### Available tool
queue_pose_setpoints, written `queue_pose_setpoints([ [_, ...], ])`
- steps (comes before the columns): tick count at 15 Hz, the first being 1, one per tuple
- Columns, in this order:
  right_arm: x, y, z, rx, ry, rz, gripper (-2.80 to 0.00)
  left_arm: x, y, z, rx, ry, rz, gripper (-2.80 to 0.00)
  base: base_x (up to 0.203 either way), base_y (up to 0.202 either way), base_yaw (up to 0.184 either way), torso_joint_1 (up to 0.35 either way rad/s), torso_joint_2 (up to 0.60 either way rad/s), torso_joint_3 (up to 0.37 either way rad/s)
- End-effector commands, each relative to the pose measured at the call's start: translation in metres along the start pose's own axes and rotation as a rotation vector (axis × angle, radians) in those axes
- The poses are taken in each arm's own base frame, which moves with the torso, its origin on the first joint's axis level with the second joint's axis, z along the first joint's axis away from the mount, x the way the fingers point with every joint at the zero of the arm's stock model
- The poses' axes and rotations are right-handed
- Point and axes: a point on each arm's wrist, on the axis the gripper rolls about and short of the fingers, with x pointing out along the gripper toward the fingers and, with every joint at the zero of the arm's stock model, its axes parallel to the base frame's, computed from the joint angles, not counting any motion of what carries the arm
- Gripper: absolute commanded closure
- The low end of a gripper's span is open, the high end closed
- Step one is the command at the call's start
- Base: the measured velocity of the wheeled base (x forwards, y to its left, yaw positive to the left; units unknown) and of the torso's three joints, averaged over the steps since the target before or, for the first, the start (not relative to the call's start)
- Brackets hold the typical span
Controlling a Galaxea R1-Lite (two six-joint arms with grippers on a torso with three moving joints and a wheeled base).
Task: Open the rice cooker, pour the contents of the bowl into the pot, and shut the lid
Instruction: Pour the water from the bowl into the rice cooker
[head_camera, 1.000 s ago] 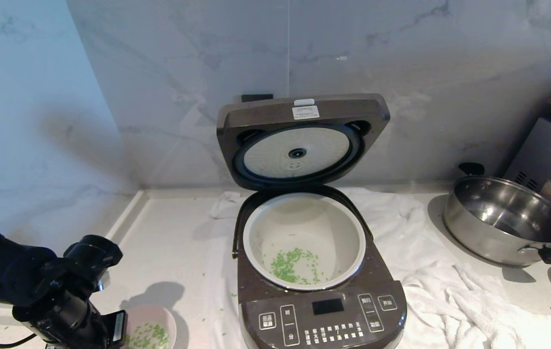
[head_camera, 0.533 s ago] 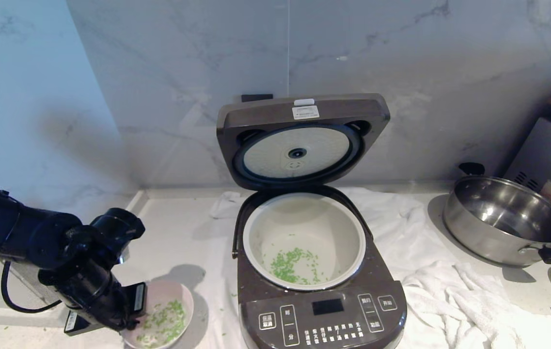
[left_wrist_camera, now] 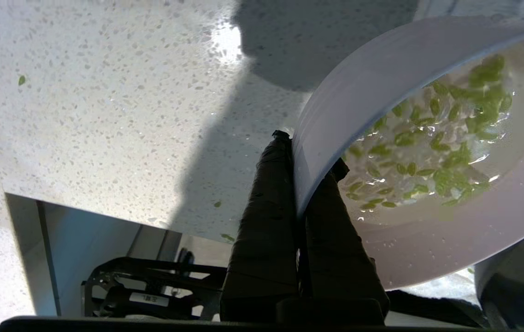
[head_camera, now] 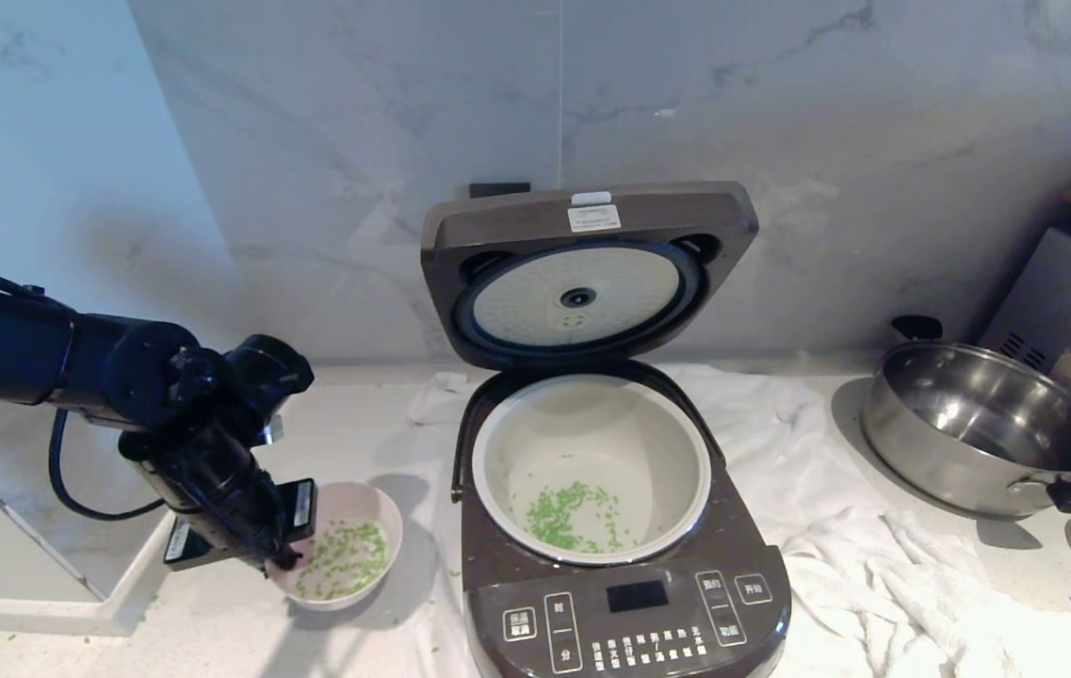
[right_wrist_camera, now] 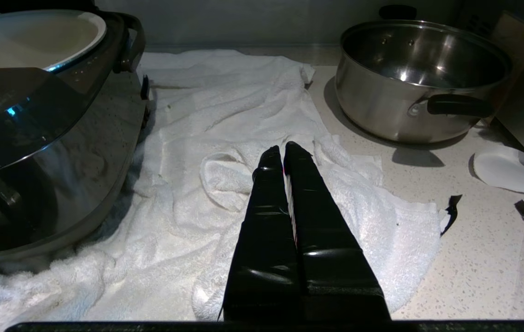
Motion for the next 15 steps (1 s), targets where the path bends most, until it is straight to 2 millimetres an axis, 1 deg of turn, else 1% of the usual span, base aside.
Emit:
queue_pose_setpoints([
  [1, 0.000, 0.000, 0.000, 0.000, 0.000, 0.001, 0.00, -0.005, -0.007, 0.007, 0.007, -0.012, -0.013, 0.00, 0.000, 0.000, 0.000, 0.000, 0.00, 0.000],
  [4, 0.000, 0.000, 0.000, -0.001, 0.000, 0.001, 0.00, -0.020, -0.014, 0.022, 0.006, -0.032, -0.027, 0.00, 0.000, 0.000, 0.000, 0.000, 0.00, 0.000],
  [6, 0.000, 0.000, 0.000, -0.001, 0.000, 0.001, 0.00, -0.021, -0.019, 0.031, 0.008, -0.024, -0.023, 0.00, 0.000, 0.000, 0.000, 0.000, 0.00, 0.000],
  [8, 0.000, 0.000, 0.000, 0.000, 0.000, 0.001, 0.00, -0.024, -0.021, 0.035, 0.010, -0.027, -0.025, 0.00, 0.000, 0.000, 0.000, 0.000, 0.00, 0.000],
  [12, 0.000, 0.000, 0.000, 0.000, 0.000, 0.001, 0.00, -0.033, -0.020, 0.050, -0.009, -0.041, -0.027, 0.00, 0.000, 0.000, 0.000, 0.000, 0.00, 0.000],
  [15, 0.000, 0.000, 0.000, -0.002, 0.000, 0.001, 0.00, -0.046, -0.018, 0.058, -0.025, -0.034, -0.069, 0.00, 0.000, 0.000, 0.000, 0.000, 0.00, 0.000],
])
